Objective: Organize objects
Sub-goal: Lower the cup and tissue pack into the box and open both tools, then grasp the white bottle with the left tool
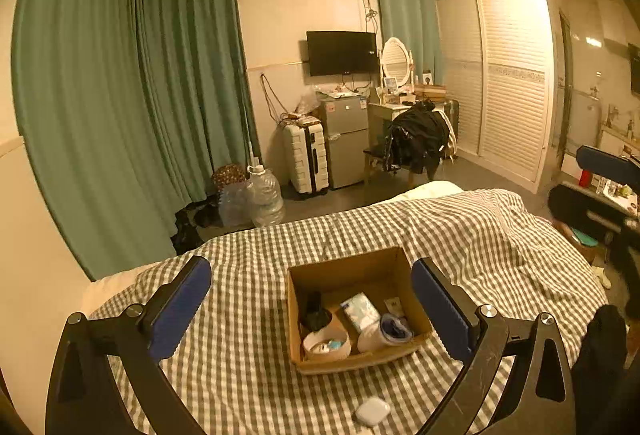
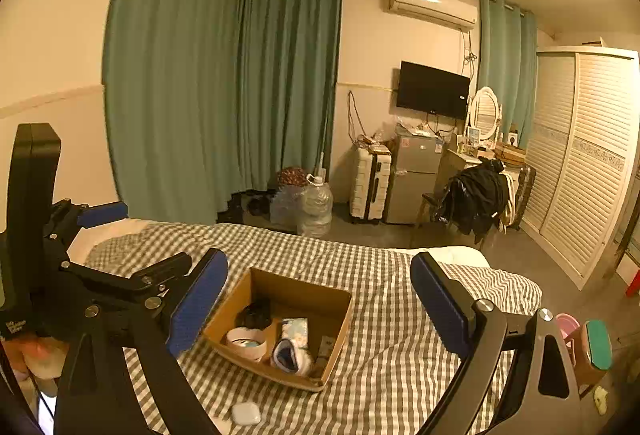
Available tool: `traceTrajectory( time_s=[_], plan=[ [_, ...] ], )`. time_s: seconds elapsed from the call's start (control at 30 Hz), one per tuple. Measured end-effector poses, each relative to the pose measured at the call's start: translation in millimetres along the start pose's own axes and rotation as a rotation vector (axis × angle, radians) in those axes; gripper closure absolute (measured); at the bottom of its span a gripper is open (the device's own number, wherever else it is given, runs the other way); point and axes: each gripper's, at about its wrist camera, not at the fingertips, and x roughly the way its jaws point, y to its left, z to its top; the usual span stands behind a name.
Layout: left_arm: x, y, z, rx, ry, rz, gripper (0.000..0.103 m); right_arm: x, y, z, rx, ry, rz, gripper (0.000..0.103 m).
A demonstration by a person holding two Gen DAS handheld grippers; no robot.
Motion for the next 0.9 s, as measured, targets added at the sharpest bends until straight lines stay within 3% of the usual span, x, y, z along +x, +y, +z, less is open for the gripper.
traceTrajectory(
  time_s=[0.13,0.3,0.63,0.9],
  plan=[
    [-18.0,2.8,-21.1,-0.011,0.005,0.004,0.000,-24.5,4.5,-13.2,0.005,-0.013,-0.008,0.010],
    [-20.4,-1.8,-71.0,-0.011,0.033,0.034,0.000,-35.2,18.1,-57.3,-0.023,0.001,0.002,0.010],
    [41.7,-12.6,-180.7,-0.059,0.191,0.107,0.000,34.2,39.7,-171.5,-0.029,0.186,0.054,0.010],
    [96.1,-18.5,-252.7,-0.047,0.358,0.110,0.000,84.2,42.5,-226.7,-0.014,0.298,0.054,0.010]
  ],
)
